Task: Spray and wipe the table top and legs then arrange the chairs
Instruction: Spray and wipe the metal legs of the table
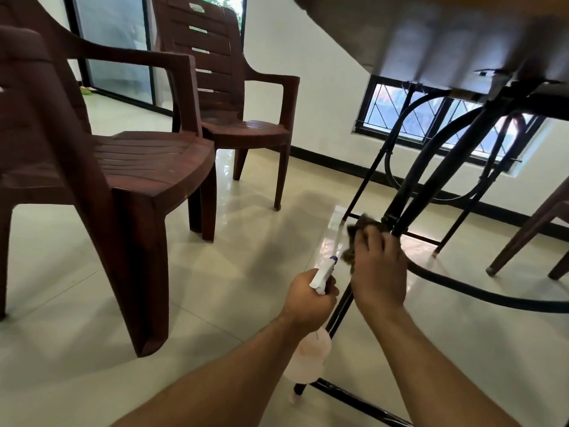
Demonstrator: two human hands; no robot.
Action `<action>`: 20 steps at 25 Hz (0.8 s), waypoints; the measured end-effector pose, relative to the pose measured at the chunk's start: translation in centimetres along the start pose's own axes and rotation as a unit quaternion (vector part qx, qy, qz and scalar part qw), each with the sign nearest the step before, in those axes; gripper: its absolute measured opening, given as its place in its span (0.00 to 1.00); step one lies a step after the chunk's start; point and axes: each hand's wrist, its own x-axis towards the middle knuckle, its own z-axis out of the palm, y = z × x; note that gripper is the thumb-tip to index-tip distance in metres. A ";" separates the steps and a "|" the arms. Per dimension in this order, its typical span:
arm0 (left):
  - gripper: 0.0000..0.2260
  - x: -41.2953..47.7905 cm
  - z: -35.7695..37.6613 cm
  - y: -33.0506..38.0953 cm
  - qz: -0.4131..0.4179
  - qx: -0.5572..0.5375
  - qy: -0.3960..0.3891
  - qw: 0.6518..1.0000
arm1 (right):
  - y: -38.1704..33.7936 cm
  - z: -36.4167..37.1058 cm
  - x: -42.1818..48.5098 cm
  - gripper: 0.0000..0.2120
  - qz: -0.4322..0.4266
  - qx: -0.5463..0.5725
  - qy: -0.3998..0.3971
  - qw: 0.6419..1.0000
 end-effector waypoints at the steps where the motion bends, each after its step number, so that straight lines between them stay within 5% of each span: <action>1: 0.06 0.0 -0.1 0.1 0.005 -0.001 -0.002 1.000 | 0.2 0.5 -1.0 0.31 -0.029 0.008 -0.010 1.000; 5: 0.05 0.5 -0.6 -0.2 -0.015 -0.004 -0.003 1.000 | 2.3 -1.8 1.4 0.24 0.055 0.118 0.062 0.990; 7: 0.07 0.1 -0.6 -0.9 -0.022 0.012 -0.028 0.999 | 2.6 -1.0 -0.2 0.20 0.054 0.157 -0.004 0.986; 9: 0.07 -0.8 -0.3 -1.6 -0.005 0.038 -0.060 0.997 | 1.9 0.4 -4.1 0.21 -0.083 0.142 -0.131 0.978; 11: 0.09 -1.4 -0.3 -2.8 -0.001 0.057 -0.071 0.996 | 2.8 0.9 -3.9 0.24 -0.158 0.136 -0.158 0.965; 15: 0.07 -2.1 -0.1 -3.5 -0.031 0.080 -0.082 0.993 | 3.7 -0.4 -2.3 0.23 0.019 0.172 -0.101 0.980; 18: 0.10 -2.6 0.2 -3.8 -0.029 0.078 -0.085 0.993 | 2.7 0.4 -7.2 0.21 -0.114 0.180 -0.221 0.952; 20: 0.06 -2.4 0.1 -3.8 -0.042 0.071 -0.075 0.994 | 3.4 1.4 -6.3 0.25 -0.063 0.236 -0.197 0.949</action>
